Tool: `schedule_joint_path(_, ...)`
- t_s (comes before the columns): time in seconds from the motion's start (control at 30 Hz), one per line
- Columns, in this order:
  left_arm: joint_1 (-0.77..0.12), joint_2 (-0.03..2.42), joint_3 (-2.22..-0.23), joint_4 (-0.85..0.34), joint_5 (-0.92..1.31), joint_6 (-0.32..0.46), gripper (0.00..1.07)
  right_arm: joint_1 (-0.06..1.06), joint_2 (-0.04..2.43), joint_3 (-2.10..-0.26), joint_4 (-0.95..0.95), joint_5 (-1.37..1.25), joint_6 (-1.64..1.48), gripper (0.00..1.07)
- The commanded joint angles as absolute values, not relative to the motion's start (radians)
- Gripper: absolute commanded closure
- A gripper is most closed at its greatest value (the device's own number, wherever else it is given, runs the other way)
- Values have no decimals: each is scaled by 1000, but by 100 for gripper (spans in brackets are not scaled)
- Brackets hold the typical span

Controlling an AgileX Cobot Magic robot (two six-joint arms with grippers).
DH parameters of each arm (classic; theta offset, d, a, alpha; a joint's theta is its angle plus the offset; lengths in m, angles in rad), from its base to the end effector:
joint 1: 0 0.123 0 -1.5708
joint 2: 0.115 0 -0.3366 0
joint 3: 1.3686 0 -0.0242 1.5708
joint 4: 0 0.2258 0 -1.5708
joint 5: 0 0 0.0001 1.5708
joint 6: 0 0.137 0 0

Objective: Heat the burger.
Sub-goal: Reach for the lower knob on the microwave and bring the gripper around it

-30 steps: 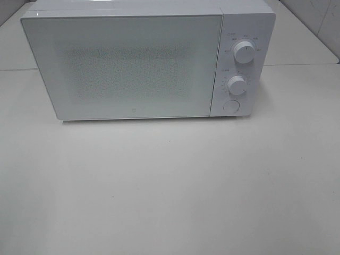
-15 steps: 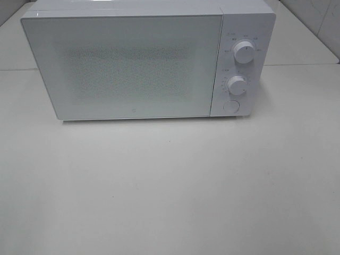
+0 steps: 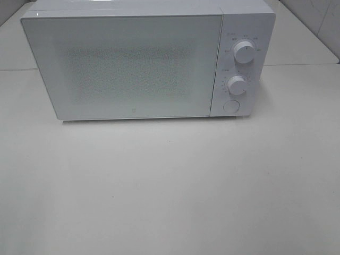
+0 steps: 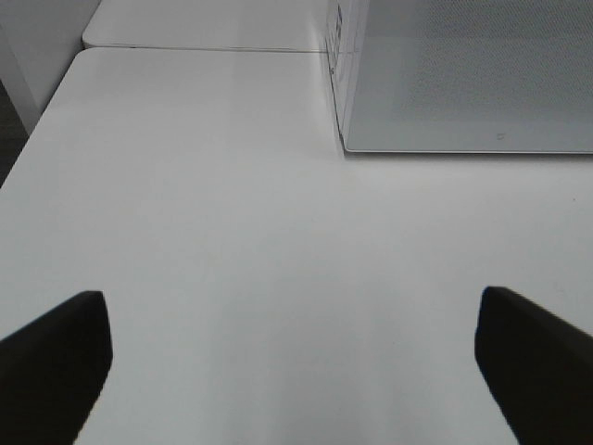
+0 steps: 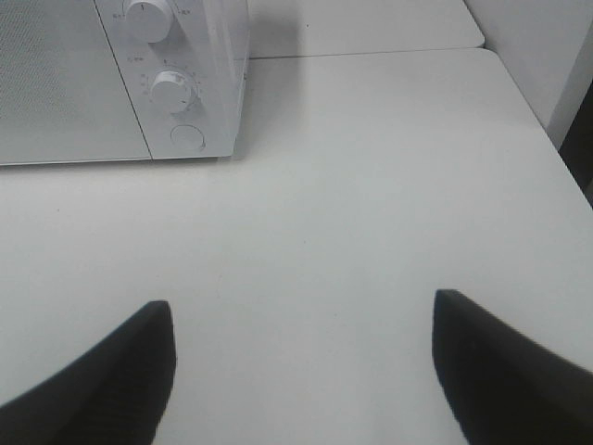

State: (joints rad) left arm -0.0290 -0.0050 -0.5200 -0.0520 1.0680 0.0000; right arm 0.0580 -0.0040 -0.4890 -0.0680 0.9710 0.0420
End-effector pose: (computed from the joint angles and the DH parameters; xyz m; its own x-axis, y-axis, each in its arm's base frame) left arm -0.0410 -0.0051 0.2493 -0.4411 -0.0123 -0.8974 0.0588 0.9974 -0.0425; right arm -0.0320 -0.0096 0.2522 -0.3793 -0.0185 -0.9251 -0.0047 0.9998 -0.0180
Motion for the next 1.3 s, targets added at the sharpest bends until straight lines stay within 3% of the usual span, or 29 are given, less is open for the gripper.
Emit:
schedule_joint_path(0.03,-26,-24,-516,-52,1071,0,6,58,-33,-488,-67,965,37,32)
schedule_joint_path(1.3,-26,-21,-516,-52,1071,0,6,58,24,-514,-68,878,-32,31)
